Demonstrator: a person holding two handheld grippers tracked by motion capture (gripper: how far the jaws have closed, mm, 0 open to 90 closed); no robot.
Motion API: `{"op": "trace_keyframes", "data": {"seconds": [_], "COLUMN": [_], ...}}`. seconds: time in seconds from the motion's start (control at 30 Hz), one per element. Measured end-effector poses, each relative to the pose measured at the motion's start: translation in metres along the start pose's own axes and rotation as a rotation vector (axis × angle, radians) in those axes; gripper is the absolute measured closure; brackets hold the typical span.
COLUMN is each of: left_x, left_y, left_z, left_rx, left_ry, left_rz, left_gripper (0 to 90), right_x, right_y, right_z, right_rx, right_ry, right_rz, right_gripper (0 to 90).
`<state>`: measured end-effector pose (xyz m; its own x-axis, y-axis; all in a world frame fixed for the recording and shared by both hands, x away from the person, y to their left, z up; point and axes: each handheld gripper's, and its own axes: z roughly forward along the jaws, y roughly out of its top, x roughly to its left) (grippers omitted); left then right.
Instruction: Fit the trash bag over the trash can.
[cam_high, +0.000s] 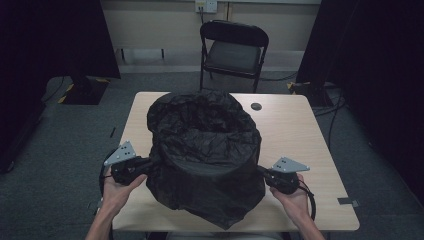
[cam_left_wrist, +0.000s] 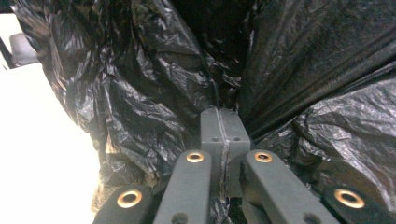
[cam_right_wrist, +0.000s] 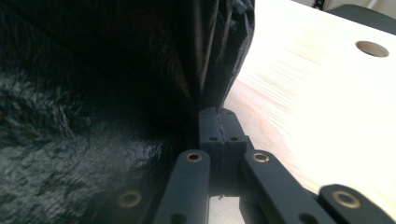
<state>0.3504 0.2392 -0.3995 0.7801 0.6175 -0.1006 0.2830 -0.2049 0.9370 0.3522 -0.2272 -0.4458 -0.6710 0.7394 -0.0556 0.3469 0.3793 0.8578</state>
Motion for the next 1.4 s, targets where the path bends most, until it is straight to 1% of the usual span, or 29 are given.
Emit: {"op": "trace_keyframes", "data": {"seconds": [0.03,0.07,0.1,0.13,0.17,0.23,0.3,0.37,0.4,0.47,0.53,0.57,0.63,0.7,0.73,0.77,0.83,0.9,0.93,0.97,1.03,1.07,1.1,1.13,1.17,1.23,1.3,1.37,1.4], "left_x": [0.000,0.001,0.001,0.001,0.001,0.002,0.005,0.008,0.011,0.017,0.024,0.028,0.036,0.043,0.046,0.047,0.046,0.043,0.039,0.036,0.030,0.027,0.025,0.024,0.023,0.022,0.019,0.014,0.011], "left_y": [0.001,0.003,0.006,0.008,0.010,0.016,0.024,0.032,0.037,0.046,0.055,0.058,0.062,0.064,0.064,0.064,0.064,0.065,0.065,0.064,0.064,0.063,0.063,0.063,0.062,0.062,0.061,0.061,0.061], "left_z": [-0.003,-0.007,-0.012,-0.018,-0.023,-0.036,-0.046,-0.052,-0.054,-0.053,-0.045,-0.040,-0.025,-0.011,-0.005,0.001,0.010,0.016,0.019,0.022,0.027,0.029,0.029,0.029,0.029,0.028,0.028,0.030,0.032], "left_rx": [-0.012,-0.023,-0.036,-0.050,-0.062,-0.098,-0.126,-0.152,-0.161,-0.191,-0.209,-0.210,-0.191,-0.174,-0.174,-0.172,-0.163,-0.167,-0.165,-0.158,-0.137,-0.136,-0.139,-0.141,-0.141,-0.136,-0.132,-0.123,-0.124], "left_ry": [0.000,0.009,0.015,0.024,0.037,0.048,0.063,0.095,0.110,0.142,0.160,0.174,0.206,0.222,0.222,0.213,0.205,0.158,0.140,0.125,0.097,0.086,0.080,0.086,0.086,0.066,0.053,0.038,0.026], "left_rz": [-0.005,-0.007,-0.011,-0.015,-0.008,-0.006,-0.003,-0.005,-0.009,-0.023,-0.041,-0.049,-0.068,-0.080,-0.102,-0.114,-0.112,-0.115,-0.108,-0.090,-0.072,-0.065,-0.061,-0.056,-0.061,-0.060,-0.048,-0.028,-0.028], "left_gripper": [81.3,74.9,66.8,60.7,56.9,50.8,48.9,48.6,49.2,51.8,53.6,54.4,54.6,54.5,53.3,51.0,50.5,50.1,49.4,49.3,48.6,48.6,48.7,51.3,51.1,53.4,56.7,58.4,59.0], "right_x": [-0.001,-0.002,-0.004,-0.004,-0.005,-0.006,-0.009,-0.014,-0.016,-0.021,-0.027,-0.030,-0.035,-0.038,-0.039,-0.039,-0.038,-0.034,-0.032,-0.030,-0.024,-0.022,-0.020,-0.019,-0.018,-0.017,-0.016,-0.016,-0.016], "right_y": [0.001,0.002,0.004,0.007,0.010,0.016,0.023,0.032,0.037,0.048,0.060,0.067,0.080,0.092,0.097,0.101,0.104,0.106,0.105,0.105,0.103,0.102,0.101,0.100,0.100,0.100,0.099,0.097,0.095], "right_z": [-0.002,-0.004,-0.008,-0.012,-0.018,-0.029,-0.040,-0.050,-0.054,-0.057,-0.056,-0.054,-0.047,-0.036,-0.030,-0.024,-0.012,-0.004,-0.002,0.000,0.000,0.000,-0.001,-0.003,-0.005,-0.010,-0.015,-0.020,-0.024], "right_rx": [-0.014,-0.031,-0.048,-0.065,-0.078,-0.106,-0.148,-0.191,-0.210,-0.236,-0.257,-0.269,-0.293,-0.301,-0.296,-0.285,-0.257,-0.252,-0.255,-0.256,-0.256,-0.257,-0.253,-0.251,-0.253,-0.259,-0.254,-0.245,-0.246], "right_ry": [0.007,0.022,0.035,0.033,0.035,0.029,0.019,0.008,0.002,-0.005,-0.010,-0.005,-0.003,-0.011,-0.015,-0.008,-0.001,0.019,0.027,0.036,0.061,0.072,0.081,0.085,0.083,0.090,0.090,0.076,0.075], "right_rz": [0.017,0.040,0.052,0.055,0.058,0.061,0.069,0.081,0.081,0.078,0.088,0.090,0.111,0.115,0.118,0.115,0.100,0.098,0.097,0.092,0.081,0.076,0.071,0.066,0.063,0.062,0.049,0.032,0.031], "right_gripper": [78.7,69.8,61.5,56.4,53.6,49.1,48.1,47.9,49.3,56.4,64.1,65.7,65.9,64.5,63.8,63.9,64.2,64.3,64.3,64.2,63.7,63.7,63.6,64.5,64.8,64.6,65.4,66.1,67.2]}}
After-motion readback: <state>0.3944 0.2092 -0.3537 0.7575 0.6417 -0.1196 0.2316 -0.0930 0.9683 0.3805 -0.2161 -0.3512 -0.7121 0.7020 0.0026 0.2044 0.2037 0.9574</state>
